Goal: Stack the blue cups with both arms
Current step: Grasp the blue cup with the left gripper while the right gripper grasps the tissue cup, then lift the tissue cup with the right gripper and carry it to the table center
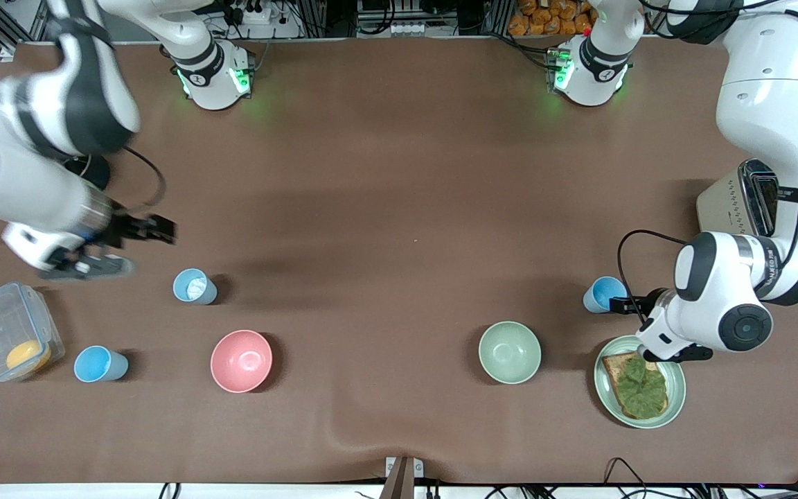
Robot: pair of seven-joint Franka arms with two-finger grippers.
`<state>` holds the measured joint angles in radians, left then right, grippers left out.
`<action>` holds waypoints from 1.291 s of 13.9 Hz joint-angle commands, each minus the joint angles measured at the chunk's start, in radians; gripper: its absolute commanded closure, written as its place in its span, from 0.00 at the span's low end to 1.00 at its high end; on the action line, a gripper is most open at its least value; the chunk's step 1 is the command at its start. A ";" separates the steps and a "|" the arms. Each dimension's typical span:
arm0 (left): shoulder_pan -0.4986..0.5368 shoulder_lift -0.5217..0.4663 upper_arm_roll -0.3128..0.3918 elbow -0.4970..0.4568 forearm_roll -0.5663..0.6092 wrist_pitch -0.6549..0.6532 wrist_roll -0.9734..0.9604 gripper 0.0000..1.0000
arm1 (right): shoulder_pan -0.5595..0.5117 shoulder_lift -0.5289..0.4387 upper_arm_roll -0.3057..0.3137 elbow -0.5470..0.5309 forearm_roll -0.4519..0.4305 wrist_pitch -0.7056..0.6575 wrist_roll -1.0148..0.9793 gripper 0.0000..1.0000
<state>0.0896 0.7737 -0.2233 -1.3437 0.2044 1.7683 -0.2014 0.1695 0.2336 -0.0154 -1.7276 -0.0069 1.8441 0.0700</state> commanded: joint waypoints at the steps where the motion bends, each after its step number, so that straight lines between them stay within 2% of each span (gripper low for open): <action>1: -0.028 0.010 -0.001 -0.006 0.026 0.025 -0.065 0.00 | 0.002 0.078 -0.001 -0.009 -0.015 0.087 0.016 0.00; 4: -0.028 0.024 -0.001 -0.012 0.020 0.049 -0.099 0.00 | 0.004 0.144 -0.003 -0.093 -0.015 0.263 0.017 0.00; 6: -0.030 0.030 -0.001 -0.026 0.020 0.077 -0.116 0.00 | 0.004 0.150 -0.003 -0.161 -0.015 0.364 0.017 0.00; 10: -0.037 0.032 -0.001 -0.048 0.024 0.106 -0.145 0.00 | -0.010 0.217 -0.006 -0.171 -0.044 0.457 0.016 0.00; 11: -0.041 0.032 -0.001 -0.049 0.026 0.109 -0.147 0.00 | -0.011 0.236 -0.006 -0.173 -0.044 0.460 0.016 0.17; 13: -0.041 0.030 -0.001 -0.066 0.026 0.125 -0.147 0.00 | -0.013 0.257 -0.006 -0.172 -0.045 0.457 0.014 0.61; 15: -0.038 0.027 -0.001 -0.077 0.026 0.128 -0.147 0.00 | -0.015 0.273 -0.006 -0.170 -0.045 0.457 0.014 0.91; 16: -0.030 0.021 -0.001 -0.089 0.026 0.135 -0.147 0.00 | -0.010 0.273 -0.006 -0.168 -0.045 0.449 0.016 1.00; 18: -0.028 0.016 -0.001 -0.101 0.026 0.142 -0.147 0.00 | -0.001 0.268 -0.006 -0.150 -0.045 0.428 0.014 1.00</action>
<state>0.0559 0.8144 -0.2206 -1.4070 0.2045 1.8876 -0.3208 0.1700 0.5085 -0.0296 -1.8976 -0.0301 2.2942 0.0732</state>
